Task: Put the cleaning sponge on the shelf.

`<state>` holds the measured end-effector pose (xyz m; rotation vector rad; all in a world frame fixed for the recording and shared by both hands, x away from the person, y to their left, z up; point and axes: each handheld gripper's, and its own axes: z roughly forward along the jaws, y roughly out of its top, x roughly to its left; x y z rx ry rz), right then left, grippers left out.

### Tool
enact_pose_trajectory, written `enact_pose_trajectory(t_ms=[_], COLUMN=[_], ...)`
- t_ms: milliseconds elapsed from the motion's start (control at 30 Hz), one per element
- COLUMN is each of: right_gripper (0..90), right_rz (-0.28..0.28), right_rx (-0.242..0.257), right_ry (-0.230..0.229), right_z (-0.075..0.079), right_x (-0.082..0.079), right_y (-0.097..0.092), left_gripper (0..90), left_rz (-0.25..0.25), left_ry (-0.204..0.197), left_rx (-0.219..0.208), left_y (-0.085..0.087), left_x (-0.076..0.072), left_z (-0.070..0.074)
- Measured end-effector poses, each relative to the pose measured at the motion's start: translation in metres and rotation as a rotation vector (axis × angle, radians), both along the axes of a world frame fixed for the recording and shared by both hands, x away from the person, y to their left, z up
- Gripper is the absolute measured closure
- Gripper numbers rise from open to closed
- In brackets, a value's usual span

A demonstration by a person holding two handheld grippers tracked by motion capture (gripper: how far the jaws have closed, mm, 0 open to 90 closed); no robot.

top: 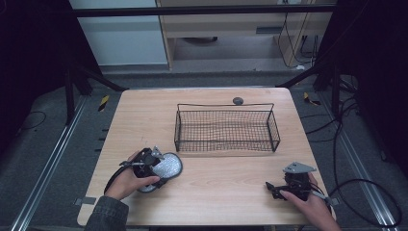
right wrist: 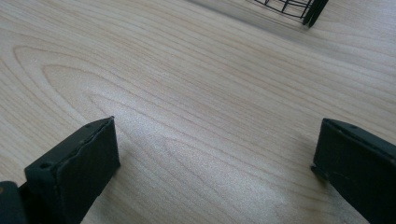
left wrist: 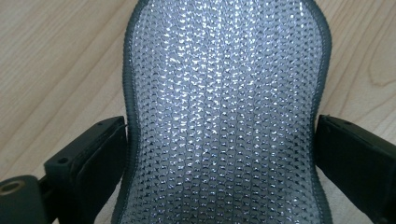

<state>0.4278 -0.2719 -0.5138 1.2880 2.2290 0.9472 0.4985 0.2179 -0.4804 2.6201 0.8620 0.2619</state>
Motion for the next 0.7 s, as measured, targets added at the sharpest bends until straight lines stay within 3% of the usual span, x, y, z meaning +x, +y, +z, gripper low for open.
enact_pose_trajectory(t_ms=[133, 233, 433, 700], right_gripper=[0.3, 0.3, 0.4, 0.3], right_rz=[0.000, 0.002, 0.002, 0.002], right_rx=[0.000, 0.000, 0.000, 0.000], right_ry=[0.000, -0.002, -0.002, -0.002], right_z=[0.000, 0.000, 0.000, 0.000], right_x=[0.000, 0.000, 0.000, 0.000], right_y=[0.000, 0.000, 0.000, 0.000], left_gripper=[1.4, 2.5, 6.7, 7.4], left_rz=[0.015, 0.029, 0.041, 0.052], left_ry=[0.012, 0.011, 0.022, -0.036], left_rx=[-0.014, -0.058, -0.031, -0.055], left_y=[0.001, 0.006, 0.006, 0.017], left_x=[0.002, 0.005, 0.005, -0.002], left_z=[-0.003, -0.005, -0.001, 0.015])
